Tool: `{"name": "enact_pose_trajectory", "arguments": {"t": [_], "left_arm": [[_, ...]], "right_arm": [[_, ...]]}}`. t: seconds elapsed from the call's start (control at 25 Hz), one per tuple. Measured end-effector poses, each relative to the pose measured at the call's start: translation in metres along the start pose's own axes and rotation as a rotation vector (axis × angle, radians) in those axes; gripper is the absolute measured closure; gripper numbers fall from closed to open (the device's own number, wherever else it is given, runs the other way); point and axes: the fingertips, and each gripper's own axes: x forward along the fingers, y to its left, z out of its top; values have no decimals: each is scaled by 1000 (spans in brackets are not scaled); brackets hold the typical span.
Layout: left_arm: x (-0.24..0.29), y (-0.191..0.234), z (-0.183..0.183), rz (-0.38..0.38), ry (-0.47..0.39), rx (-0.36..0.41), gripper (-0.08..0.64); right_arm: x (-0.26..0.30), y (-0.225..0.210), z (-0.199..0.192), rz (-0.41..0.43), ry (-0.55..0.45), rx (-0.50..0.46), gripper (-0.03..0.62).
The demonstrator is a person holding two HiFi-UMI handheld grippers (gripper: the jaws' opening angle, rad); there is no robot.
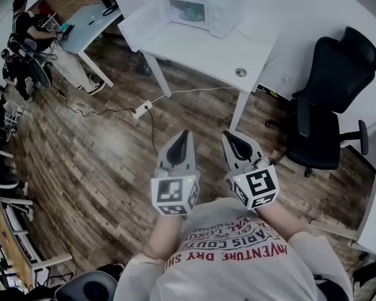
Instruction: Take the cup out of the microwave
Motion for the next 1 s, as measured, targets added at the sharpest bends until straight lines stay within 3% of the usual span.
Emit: {"name": "enact_pose_trajectory", "arguments": {"t": [0.48,0.76,1.0], "left_arm": [[25,1,-24,23,40,-35,552],[62,47,-30,13,46,-60,552],[111,119,-15,-27,40,-56,552]], "right_arm": [[14,-29,-26,-4,50,47,580],[68,-31,-32,-15,75,35,580],[155,-29,-20,-58,71,37,580]]}}
